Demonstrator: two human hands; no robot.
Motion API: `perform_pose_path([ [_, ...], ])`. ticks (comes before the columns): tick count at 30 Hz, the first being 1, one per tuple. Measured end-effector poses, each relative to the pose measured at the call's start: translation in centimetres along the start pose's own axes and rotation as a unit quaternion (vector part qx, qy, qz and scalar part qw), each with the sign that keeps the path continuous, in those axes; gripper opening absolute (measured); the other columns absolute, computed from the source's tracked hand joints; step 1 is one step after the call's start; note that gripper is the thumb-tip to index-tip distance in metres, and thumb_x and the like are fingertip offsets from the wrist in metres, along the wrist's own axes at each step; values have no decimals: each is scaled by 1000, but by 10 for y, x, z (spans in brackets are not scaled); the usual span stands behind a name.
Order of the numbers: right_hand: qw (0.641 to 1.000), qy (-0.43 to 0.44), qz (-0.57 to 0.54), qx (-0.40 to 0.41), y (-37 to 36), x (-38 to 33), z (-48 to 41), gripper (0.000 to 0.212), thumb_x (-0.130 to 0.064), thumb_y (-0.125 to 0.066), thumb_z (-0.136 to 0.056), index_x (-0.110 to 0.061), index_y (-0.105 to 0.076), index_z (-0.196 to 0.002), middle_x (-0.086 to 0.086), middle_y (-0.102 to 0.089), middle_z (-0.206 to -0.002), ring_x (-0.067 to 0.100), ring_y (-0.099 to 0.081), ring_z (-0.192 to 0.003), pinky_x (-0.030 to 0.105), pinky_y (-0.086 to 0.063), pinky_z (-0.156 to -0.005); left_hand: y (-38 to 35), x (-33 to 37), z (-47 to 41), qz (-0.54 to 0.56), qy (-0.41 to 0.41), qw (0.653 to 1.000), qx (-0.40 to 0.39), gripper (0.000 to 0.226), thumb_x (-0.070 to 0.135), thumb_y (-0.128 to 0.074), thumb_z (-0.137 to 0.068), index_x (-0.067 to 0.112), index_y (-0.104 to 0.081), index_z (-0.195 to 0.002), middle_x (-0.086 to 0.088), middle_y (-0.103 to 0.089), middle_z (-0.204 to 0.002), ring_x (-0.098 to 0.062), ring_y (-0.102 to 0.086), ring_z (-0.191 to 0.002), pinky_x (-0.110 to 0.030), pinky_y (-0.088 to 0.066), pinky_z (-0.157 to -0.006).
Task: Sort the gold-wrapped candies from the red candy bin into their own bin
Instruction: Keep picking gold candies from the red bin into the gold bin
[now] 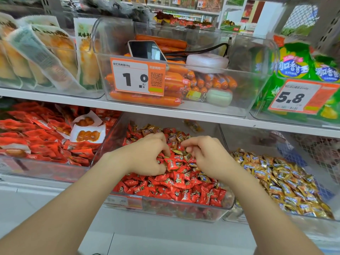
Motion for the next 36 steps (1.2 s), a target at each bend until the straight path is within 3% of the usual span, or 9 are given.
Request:
perform_pose_path([
  [3,998,25,42,-30,-16,-8,-14,54,3,-44,-93,-22,-68,-135,2,-68,-122,17,-60,-117,30,-48,-103,0,-5,3,-13,-12,1000,0,40,45,-79,-83,30,-68,-119,11,-46,-118,-12,-46,-116,-39,-46,-105],
  [6,990,53,100,-90,-35,-13,-23,53,-5,-51,-94,-22,-62,-144,7,-63,-137,26,-55,-131,37,-45,-112,-2,-3,4,-26,-35,999,31,29,39,-75,-88,30,-66,-114,11,-48,-114,-14,-46,-110,-42,-46,-102],
  [10,993,42,82,-71,-32,-4,-29,37,-12,-61,-99,-27,-73,-130,-6,-73,-124,14,-65,-112,23,-47,-98,0,-2,6,-12,-67,995,79,16,33,-69,-94,32,-62,-108,14,-51,-107,-11,-46,-103,-40,-47,-96],
  [16,998,-13,-54,-14,-6,-5,-21,32,-12,-43,-104,-20,-75,-100,-12,-49,-47,4,-43,-40,15,-34,-46,17,-5,19,56,-45,991,110,8,33,-58,-101,27,-52,-99,9,-57,-89,-10,-49,-91,-41,-47,-83],
  [20,998,-4,-64,-18,-1,-3,-12,30,-17,-45,-109,-22,-74,-104,-13,-49,-48,8,-39,-42,22,-36,-46,24,-2,27,109,-41,986,116,12,29,-46,-105,22,-44,-96,-1,-59,-73,-16,-47,-62,-40,-45,-61],
  [24,997,6,-68,-36,-5,-6,-3,41,-4,-42,-106,-24,-72,-126,-6,-72,-84,7,-53,-53,26,-49,-53,28,-8,24,179,3,972,150,17,30,-55,-104,22,-45,-91,-11,-61,-68,-17,-42,-51,-45,-40,-52],
  [27,996,39,-60,-49,-13,-25,2,38,-12,-47,-101,-34,-76,-114,-1,-59,-57,8,-45,-47,27,-45,-52,24,-13,23,208,19,968,138,19,30,-64,-100,30,-47,-91,-8,-68,-74,-36,-60,-63,-53,-50,-58],
  [31,990,50,99,-85,-28,-36,3,20,-53,-66,-92,-38,-78,-97,-13,-55,-57,5,-55,-64,33,-54,-68,21,-11,26,181,12,976,119,10,24,-50,-107,29,-43,-100,-2,-52,-63,-13,-38,-50,-38,-35,-50],
  [36,986,-46,137,-80,-13,-6,-2,14,-33,-63,-80,-26,-71,-71,-12,-67,-69,12,-65,-75,36,-58,-72,29,-6,31,119,36,982,144,28,38,-40,-105,27,-50,-81,1,-53,-60,-15,-45,-52,-34,-40,-56],
])
Point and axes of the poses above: each hand's wrist, its own z-axis away from the middle knuckle, its own y-axis out of the back of the hand, x = y × z, the point moved 7 cm from there along -z, towards the middle knuckle
